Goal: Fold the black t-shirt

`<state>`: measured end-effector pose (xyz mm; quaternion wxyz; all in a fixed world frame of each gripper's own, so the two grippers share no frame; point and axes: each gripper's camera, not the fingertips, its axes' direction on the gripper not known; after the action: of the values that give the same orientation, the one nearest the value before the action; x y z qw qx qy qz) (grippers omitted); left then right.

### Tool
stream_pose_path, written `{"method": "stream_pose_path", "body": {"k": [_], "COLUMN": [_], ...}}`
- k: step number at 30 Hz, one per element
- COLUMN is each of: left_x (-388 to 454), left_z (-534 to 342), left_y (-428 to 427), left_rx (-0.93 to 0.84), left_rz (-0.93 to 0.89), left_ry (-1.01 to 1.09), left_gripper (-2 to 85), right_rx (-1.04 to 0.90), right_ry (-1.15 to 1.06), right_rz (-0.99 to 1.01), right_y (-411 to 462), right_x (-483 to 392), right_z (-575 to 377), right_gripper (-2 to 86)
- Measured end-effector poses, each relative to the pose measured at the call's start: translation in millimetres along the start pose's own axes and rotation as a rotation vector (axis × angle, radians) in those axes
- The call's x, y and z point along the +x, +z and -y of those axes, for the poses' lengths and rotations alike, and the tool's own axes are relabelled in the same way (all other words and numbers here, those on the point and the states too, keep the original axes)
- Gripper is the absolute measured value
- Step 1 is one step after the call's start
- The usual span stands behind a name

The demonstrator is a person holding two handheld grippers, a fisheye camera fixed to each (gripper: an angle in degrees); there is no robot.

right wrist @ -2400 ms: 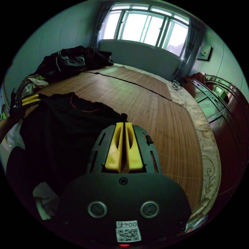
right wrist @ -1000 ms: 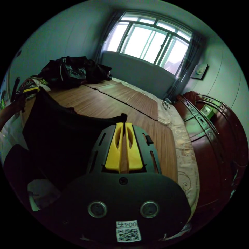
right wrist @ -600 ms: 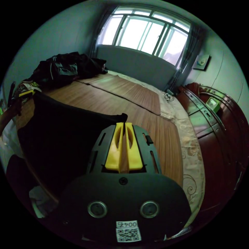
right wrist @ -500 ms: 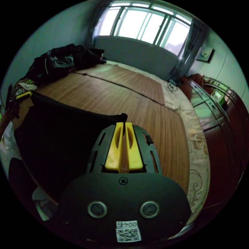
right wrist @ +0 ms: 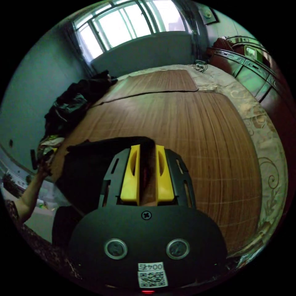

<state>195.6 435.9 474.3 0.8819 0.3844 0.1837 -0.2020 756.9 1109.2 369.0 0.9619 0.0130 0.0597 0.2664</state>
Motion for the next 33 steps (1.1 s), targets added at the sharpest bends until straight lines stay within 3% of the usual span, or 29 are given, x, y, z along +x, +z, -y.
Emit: {"method": "stream_pose_path", "body": {"k": [6, 10, 14, 18, 24, 28, 30, 33], "left_x": [21, 44, 74, 91, 110, 104, 99, 95], "left_z": [-78, -107, -114, -123, -137, -136, -132, -128], "left_y": [-21, -22, -12, -2, -3, -9, -13, -24], "left_rx": [-0.156, -0.227, -0.350, -0.377, -0.349, -0.355, -0.373, -0.383], "left_rz": [-0.122, -0.035, 0.180, 0.221, 0.272, 0.216, 0.191, 0.130], "left_ry": [0.076, 0.148, 0.285, 0.354, 0.431, 0.344, 0.323, 0.321], "left_gripper": [8.5, 9.1, 7.5, 5.3, 2.3, 2.5, 3.2, 5.5], "right_rx": [-0.068, -0.100, -0.286, -0.511, -0.519, -0.473, -0.349, -0.266], "right_ry": [0.023, 0.074, 0.018, -0.051, -0.090, -0.086, -0.034, 0.028], "right_rz": [0.113, 0.094, -0.189, -0.369, -0.460, -0.353, -0.143, 0.011], "right_y": [-20, -22, -17, 0, 9, -3, -19, -26], "right_x": [-4, -1, -13, -18, -14, -3, 7, 23], "right_z": [-69, -95, -109, -124, -151, -161, -166, -173], "right_gripper": [7.8, 6.9, 4.8, 3.7, 0.3, 0.0, 1.0, 6.9]}}
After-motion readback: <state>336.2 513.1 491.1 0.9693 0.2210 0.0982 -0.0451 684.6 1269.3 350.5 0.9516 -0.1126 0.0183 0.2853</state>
